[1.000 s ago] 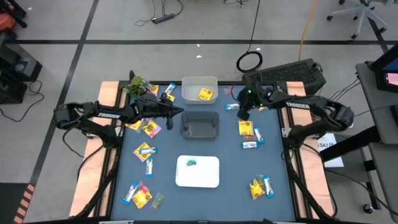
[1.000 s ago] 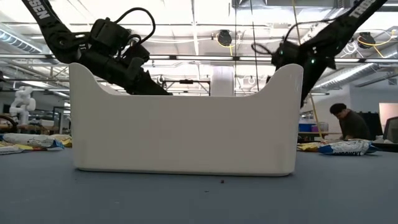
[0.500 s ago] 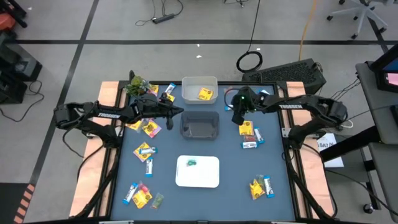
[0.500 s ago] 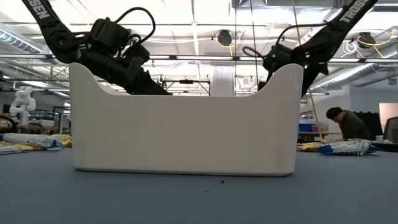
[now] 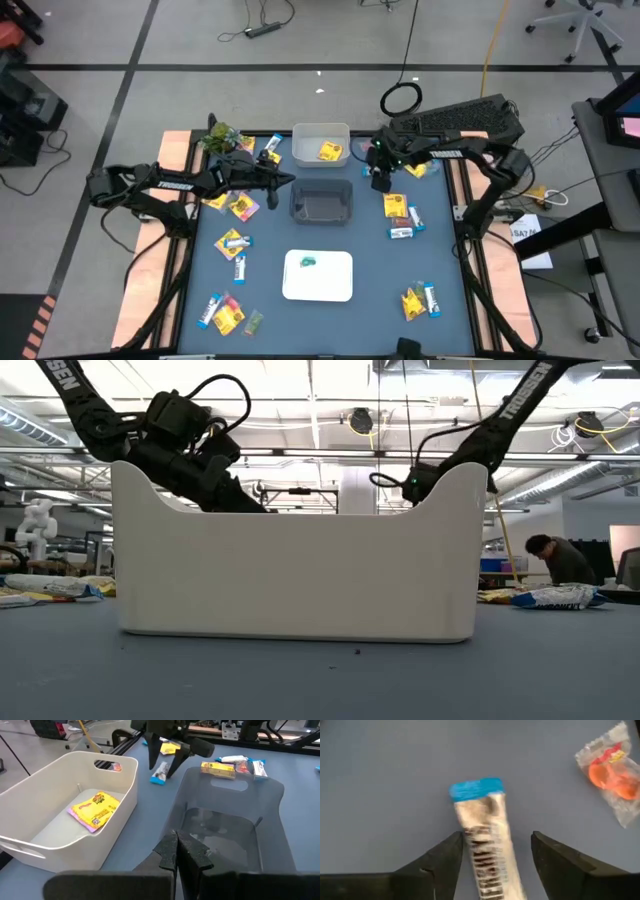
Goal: Sort candy
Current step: Put the white chocolate bar into the gray bin, then put the yellow candy into the black bin
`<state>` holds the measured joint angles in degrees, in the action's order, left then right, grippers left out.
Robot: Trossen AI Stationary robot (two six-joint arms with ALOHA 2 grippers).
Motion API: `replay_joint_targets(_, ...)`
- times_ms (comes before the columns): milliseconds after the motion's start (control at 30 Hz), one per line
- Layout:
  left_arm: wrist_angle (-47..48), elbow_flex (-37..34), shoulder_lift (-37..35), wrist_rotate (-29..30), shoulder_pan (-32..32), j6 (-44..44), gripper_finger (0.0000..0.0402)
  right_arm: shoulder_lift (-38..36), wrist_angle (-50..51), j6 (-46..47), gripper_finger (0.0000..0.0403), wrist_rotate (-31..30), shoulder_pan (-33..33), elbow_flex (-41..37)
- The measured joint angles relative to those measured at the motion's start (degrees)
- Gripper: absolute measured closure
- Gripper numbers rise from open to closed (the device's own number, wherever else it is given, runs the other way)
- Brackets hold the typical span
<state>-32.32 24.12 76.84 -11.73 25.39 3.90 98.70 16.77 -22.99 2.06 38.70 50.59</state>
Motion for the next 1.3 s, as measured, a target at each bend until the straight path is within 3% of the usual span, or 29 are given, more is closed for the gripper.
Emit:
replay_joint_targets(200,-0.15,0.00,0.00,0.00,0.02,0.03,0.0393,3.23,6.25,-0.63,0.0221,0.89,0.65,4.78)
replay_joint_targets(467,-0.18,0.00,0.00,0.22,0.15,2.59,0.0393,2.05,12.85,-0.71,0.0349,1.79,-0.80,12.48)
replay_joint_targets(633,-0.21,0.02,0.00,1.04,0.96,4.44,0.0393,1.95,17.12,-0.39,0.0397,1.95,-2.27,17.16)
replay_joint_targets(967,2.06,0.04,0.00,1.20,3.13,4.07,0.0393,1.90,21.11,2.85,0.0371,2.03,-2.71,19.39)
replay_joint_targets(1200,0.18,0.04,0.01,0.98,3.92,-1.16,0.0393,1.88,21.62,0.96,0.0288,-11.09,-2.92,22.41)
replay_joint_targets(1300,-1.41,0.04,0.00,-0.17,4.74,-2.01,0.0393,1.88,21.70,0.38,0.0260,-11.16,-2.82,25.84)
